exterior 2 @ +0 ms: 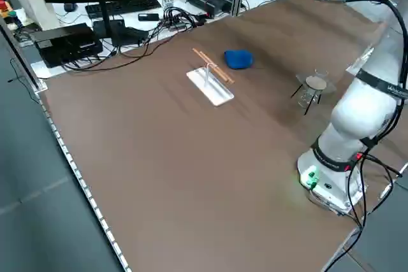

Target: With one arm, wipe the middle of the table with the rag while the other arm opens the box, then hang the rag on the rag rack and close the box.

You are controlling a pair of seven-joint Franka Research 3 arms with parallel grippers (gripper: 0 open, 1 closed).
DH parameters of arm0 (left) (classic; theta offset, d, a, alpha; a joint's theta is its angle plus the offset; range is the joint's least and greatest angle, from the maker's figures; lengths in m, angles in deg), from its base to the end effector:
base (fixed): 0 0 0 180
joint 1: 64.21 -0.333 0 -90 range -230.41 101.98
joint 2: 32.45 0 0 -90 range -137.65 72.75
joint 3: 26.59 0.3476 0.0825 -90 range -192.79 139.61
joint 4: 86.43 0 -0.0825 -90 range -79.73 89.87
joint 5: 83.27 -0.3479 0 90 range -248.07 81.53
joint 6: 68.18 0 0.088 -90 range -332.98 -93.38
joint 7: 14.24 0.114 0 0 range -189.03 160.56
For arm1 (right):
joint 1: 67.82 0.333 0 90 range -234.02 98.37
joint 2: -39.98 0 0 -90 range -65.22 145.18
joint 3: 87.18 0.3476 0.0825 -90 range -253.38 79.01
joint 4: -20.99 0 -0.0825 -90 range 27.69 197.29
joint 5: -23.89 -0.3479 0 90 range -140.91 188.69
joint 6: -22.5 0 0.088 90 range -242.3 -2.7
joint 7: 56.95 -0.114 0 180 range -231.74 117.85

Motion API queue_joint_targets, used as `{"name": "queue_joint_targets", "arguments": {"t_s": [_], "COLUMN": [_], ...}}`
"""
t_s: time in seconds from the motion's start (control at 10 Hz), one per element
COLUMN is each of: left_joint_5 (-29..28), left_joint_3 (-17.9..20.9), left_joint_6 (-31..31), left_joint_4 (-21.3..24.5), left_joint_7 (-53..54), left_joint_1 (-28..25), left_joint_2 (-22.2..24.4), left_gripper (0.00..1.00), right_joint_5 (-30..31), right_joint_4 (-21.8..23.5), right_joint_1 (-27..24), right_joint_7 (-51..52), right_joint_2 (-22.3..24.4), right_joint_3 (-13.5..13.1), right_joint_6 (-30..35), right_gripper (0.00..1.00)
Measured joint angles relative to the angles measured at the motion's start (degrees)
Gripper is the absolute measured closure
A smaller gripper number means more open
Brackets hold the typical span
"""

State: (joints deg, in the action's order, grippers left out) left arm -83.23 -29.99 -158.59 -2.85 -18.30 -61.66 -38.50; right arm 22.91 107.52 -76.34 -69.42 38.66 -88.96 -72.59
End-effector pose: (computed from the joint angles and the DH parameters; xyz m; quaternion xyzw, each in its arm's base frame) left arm 0.5527 -0.0556 0.6420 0.9998 -0.0163 0.0066 0.0041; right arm 0.5284 -0.0939 0.6721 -0.9783 0.1972 -0.0630 0.0094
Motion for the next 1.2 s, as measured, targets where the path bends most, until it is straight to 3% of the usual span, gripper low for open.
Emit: {"name": "queue_joint_targets", "arguments": {"t_s": [0.4,0.6,0.9,1.2], "left_joint_5": [0.0,0.2,0.2,0.2], "left_joint_3": [0.0,-0.1,-0.6,-0.9], "left_joint_6": [-0.4,-1.3,-14.2,-24.3], "left_joint_4": [0.0,0.0,-0.3,-0.2], "left_joint_7": [-0.3,-0.5,-1.5,-2.0], "left_joint_1": [0.0,0.3,2.7,7.5], "left_joint_2": [-0.3,-3.4,-14.1,-26.9], "left_gripper": [0.0,0.0,0.02,0.01], "right_joint_5": [0.0,0.0,0.1,0.1], "right_joint_4": [0.0,0.0,0.3,0.4], "right_joint_1": [0.0,0.1,3.8,4.5], "right_joint_7": [0.2,0.2,-0.1,-0.2], "right_joint_2": [0.0,-0.2,-4.0,-13.2], "right_joint_3": [0.0,0.2,0.9,0.9], "right_joint_6": [0.1,0.7,4.5,6.7], "right_gripper": [0.0,0.0,0.0,0.04]}}
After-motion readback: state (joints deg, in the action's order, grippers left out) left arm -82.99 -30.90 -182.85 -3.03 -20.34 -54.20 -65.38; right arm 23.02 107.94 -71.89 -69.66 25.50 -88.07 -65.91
